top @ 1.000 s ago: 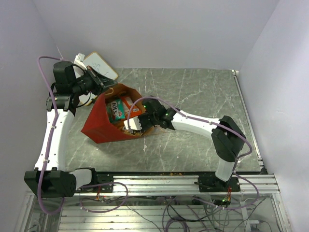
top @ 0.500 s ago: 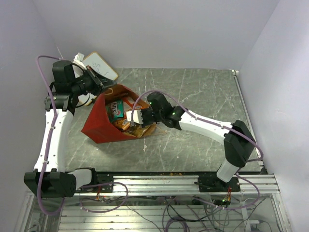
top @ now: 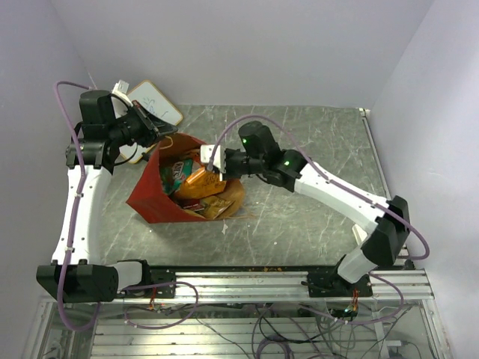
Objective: Take the snacks out of the paper bag
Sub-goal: Take out the snack from the paper bag, then place the snack at the center of the board.
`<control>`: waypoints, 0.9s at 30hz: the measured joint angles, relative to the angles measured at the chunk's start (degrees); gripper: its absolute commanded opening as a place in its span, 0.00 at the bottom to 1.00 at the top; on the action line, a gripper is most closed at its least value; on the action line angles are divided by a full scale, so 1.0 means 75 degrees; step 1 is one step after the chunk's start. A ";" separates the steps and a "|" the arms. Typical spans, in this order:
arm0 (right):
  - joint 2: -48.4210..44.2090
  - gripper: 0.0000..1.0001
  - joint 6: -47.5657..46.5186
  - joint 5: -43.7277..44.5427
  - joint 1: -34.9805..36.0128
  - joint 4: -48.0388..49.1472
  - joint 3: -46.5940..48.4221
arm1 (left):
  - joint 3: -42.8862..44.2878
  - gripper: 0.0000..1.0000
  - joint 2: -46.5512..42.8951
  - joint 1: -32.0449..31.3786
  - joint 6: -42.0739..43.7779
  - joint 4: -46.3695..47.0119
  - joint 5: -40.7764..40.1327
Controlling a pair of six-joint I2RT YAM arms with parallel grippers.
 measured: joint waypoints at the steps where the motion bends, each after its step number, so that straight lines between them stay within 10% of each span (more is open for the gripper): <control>1: -0.0079 0.00 0.0117 0.0000 -0.0003 -0.0134 0.0169 | 0.0000 0.07 0.0000 0.0006 0.0000 -0.0012 -0.0017; 13: -0.1192 0.00 0.2014 0.0784 -0.0003 -0.1335 0.1731 | 0.0125 0.07 0.0064 0.0041 0.0035 -0.0239 -0.0245; 27: -0.2387 0.00 0.2806 0.5001 -0.0175 -0.2025 0.2232 | 0.0254 0.07 0.0090 0.0090 0.0286 -0.0463 -0.0326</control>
